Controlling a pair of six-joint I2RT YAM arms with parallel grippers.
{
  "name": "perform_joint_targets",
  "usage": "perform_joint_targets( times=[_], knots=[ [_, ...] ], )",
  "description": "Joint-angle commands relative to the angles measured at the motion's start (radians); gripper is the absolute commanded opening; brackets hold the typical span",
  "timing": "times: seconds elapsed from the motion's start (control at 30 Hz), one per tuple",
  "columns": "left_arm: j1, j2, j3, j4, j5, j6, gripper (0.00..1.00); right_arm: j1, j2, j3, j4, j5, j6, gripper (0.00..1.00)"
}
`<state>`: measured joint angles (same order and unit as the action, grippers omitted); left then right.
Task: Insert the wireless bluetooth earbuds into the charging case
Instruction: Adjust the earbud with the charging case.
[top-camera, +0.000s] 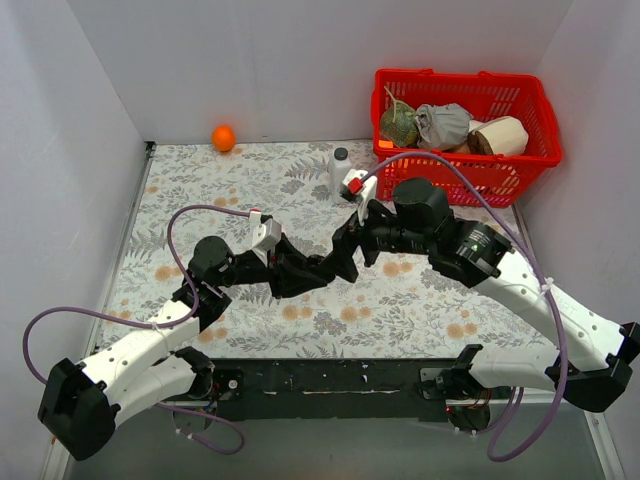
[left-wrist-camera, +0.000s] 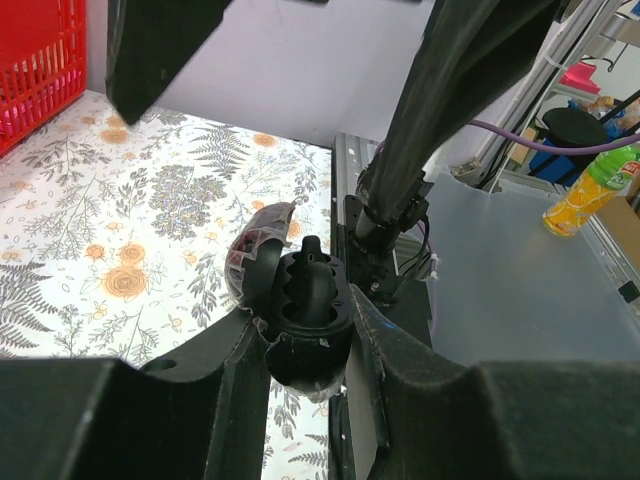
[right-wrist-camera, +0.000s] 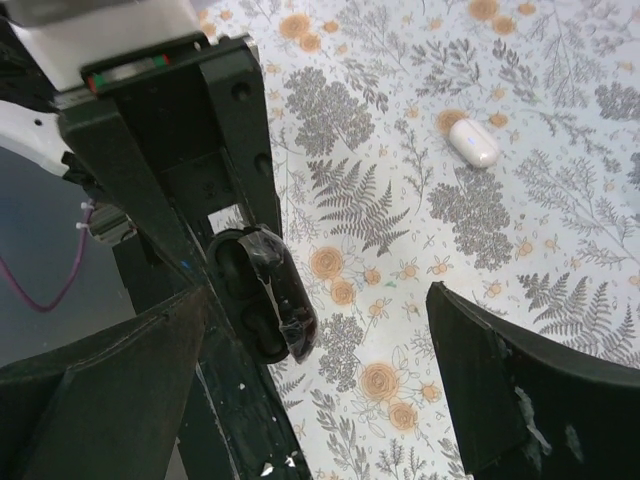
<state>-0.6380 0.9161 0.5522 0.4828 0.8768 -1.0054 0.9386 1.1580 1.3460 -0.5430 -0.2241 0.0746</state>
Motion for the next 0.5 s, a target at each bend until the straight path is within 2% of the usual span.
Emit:
perform_joint_targets(
  times=[0.0,0.07,0.17,0.2,0.3,0.47],
  knots=[
    [-0.002,-0.016,0.011,0.017,-0.016,0.016,0.0,0.006,-0.035,0.097,-0.011,-0.012,-0.03,0.96],
    [-0.002,-0.008,0.008,0.014,-0.015,0.008,0.0,0.008,-0.037,0.12,-0.023,-0.059,-0.059,0.93],
    [0.0,0.012,0.011,0.01,0.007,-0.005,0.0,0.011,-0.014,0.172,-0.081,-0.098,-0.07,0.77],
    [-0.002,0.018,0.012,0.013,0.011,-0.006,0.0,0.014,-0.005,0.189,-0.103,-0.104,-0.109,0.67],
    [0.0,0.032,0.021,0.008,0.022,-0.006,0.0,0.028,0.029,0.229,-0.167,-0.116,-0.13,0.5],
    [0.0,0.052,0.04,0.002,0.039,-0.006,0.0,0.048,0.04,0.217,-0.169,-0.132,-0.139,0.49]
  ],
)
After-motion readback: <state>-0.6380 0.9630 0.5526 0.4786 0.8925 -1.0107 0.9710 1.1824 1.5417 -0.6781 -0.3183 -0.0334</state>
